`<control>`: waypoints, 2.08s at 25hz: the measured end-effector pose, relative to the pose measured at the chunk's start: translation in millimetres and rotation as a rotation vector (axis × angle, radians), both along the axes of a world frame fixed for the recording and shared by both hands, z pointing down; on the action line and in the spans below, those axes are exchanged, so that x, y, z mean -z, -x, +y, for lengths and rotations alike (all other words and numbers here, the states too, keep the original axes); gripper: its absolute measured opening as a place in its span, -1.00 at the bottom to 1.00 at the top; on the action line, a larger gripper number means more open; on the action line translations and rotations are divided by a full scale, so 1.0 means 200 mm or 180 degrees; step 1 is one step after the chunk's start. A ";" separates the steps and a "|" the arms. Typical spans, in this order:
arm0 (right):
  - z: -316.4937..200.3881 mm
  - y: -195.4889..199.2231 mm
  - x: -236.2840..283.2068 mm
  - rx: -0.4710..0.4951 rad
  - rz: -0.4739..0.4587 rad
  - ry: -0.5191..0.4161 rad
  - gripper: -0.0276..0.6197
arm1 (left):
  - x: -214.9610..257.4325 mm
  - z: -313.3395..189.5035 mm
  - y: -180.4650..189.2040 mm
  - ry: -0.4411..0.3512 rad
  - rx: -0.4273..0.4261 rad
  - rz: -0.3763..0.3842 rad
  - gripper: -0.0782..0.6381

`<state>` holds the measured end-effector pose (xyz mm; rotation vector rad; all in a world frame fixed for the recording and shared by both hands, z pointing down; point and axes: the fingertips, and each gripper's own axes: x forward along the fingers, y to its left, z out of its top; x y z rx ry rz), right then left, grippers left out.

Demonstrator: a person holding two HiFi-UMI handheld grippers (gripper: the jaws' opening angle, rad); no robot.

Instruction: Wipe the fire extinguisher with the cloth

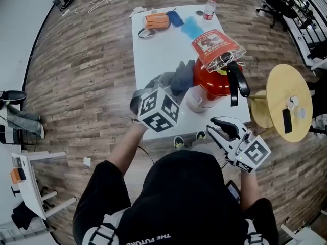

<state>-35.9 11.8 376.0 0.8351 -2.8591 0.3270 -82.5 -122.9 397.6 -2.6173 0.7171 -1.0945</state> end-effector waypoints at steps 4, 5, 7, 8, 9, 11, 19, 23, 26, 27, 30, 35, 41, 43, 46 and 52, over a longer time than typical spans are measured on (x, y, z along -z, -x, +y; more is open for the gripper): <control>0.01 0.01 0.02 0.0010 -0.0026 -0.0006 -0.64 | 0.05 -0.25 -0.09 -0.0508 -0.0247 -0.0095 -0.55; 0.02 0.01 0.02 0.0001 -0.0028 -0.0012 -0.64 | 0.05 -0.29 -0.13 -0.0588 -0.0344 -0.0127 -0.55; 0.02 -0.01 0.02 -0.0037 -0.0037 -0.0012 -0.64 | 0.04 -0.35 -0.19 -0.0712 -0.0551 -0.0230 -0.55; 0.02 -0.02 0.02 -0.0063 -0.0028 -0.0010 -0.64 | 0.03 -0.37 -0.22 -0.0744 -0.0665 -0.0275 -0.55; 0.03 -0.04 0.01 -0.0092 -0.0008 -0.0009 -0.64 | 0.02 -0.38 -0.24 -0.0747 -0.0777 -0.0292 -0.55; 0.03 -0.07 0.00 -0.0142 0.0034 0.0004 -0.64 | 0.01 -0.38 -0.27 -0.0668 -0.0976 -0.0251 -0.55; 0.03 -0.08 -0.07 -0.0152 0.0003 0.0126 -0.64 | -0.36 -0.32 -0.23 -0.0128 -0.1375 -0.0609 -0.55; 0.03 -0.06 -0.09 -0.0099 0.0011 0.0177 -0.64 | -0.43 -0.30 -0.22 0.0129 -0.1269 -0.0371 -0.55; 0.04 -0.04 -0.10 -0.0060 0.0025 0.0200 -0.64 | -0.44 -0.28 -0.19 0.0192 -0.1176 -0.0236 -0.55; 0.04 -0.04 -0.11 -0.0052 0.0027 0.0208 -0.64 | -0.45 -0.27 -0.18 0.0224 -0.1140 -0.0154 -0.56; 0.05 -0.03 -0.13 -0.0043 0.0034 0.0241 -0.64 | -0.44 -0.22 -0.12 0.0285 -0.1006 0.0117 -0.56; 0.06 -0.05 -0.16 -0.0057 0.0045 0.0287 -0.64 | -0.65 -0.06 0.00 0.0448 -0.0764 -0.0040 -0.56; 0.03 -0.07 -0.19 -0.0070 0.0034 0.0286 -0.64 | -1.16 0.10 0.02 0.1128 -0.0461 -0.0312 -0.55; 0.01 -0.13 -0.19 -0.0165 0.0044 0.0270 -0.64 | -1.19 0.14 0.02 0.1210 -0.0321 -0.0259 -0.55; -0.02 -0.26 -0.18 -0.0441 0.0067 0.0268 -0.64 | -1.20 0.30 -0.04 0.1363 -0.0285 -0.0107 -0.55; -0.08 -0.42 -0.17 -0.0678 0.0169 0.0207 -0.64 | -1.18 0.51 -0.26 0.1645 -0.0109 0.0292 -0.55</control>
